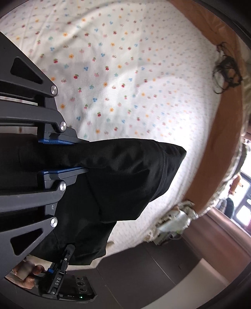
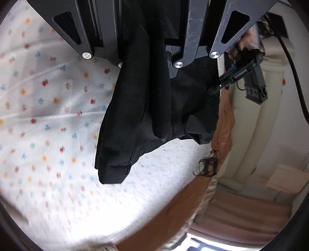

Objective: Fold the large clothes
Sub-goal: 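Lift the folded shirt with both grippers and carry it toward the clothes stack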

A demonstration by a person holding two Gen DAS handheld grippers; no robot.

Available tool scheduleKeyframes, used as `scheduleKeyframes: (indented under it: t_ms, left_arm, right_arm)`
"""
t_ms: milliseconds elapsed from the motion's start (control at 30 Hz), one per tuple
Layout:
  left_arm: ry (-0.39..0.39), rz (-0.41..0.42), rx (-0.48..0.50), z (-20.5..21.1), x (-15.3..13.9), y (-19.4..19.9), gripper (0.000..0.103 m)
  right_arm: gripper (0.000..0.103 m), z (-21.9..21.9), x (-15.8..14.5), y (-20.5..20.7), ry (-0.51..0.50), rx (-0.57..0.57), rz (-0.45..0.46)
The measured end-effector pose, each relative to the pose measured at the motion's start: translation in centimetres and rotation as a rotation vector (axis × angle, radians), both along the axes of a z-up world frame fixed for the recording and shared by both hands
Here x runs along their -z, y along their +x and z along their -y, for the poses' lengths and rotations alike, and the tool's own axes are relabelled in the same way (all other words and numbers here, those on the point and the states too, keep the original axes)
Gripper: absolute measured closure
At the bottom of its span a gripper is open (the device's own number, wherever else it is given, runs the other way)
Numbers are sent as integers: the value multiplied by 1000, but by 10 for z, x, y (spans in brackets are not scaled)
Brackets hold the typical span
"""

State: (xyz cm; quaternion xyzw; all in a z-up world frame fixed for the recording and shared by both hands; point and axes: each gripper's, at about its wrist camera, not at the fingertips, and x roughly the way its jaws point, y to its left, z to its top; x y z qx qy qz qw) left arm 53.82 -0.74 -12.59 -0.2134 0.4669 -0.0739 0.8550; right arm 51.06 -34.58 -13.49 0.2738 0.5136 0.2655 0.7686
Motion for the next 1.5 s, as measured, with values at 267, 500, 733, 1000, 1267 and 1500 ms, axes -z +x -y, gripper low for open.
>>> scheduleKeyframes:
  t_ms: [267,500,733,1000,1267,1500]
  left_arm:
    - [-26,137,24,21,-68,-38,85]
    - [-62,231,84,60,-118,-73,86]
    - [-115,282,173,124,-152,-86,86]
    - [-166,320,330,226,-187,-93,86]
    - [-229,309,452,308,-198,-92,86]
    - [-295,260,549,365,-184,-78,86]
  right_arm:
    - [90,15,-76,-51,-27,20,170]
    - [90,46,-133,-108,-46,62,302]
    - [90,100,-190,-159,-125,115,409]
    - [90,173,-249,-211,-260,196,473]
    - [90,237,-286,-249,-402,280,509]
    - [90,271,-299,-255,-532,315,504]
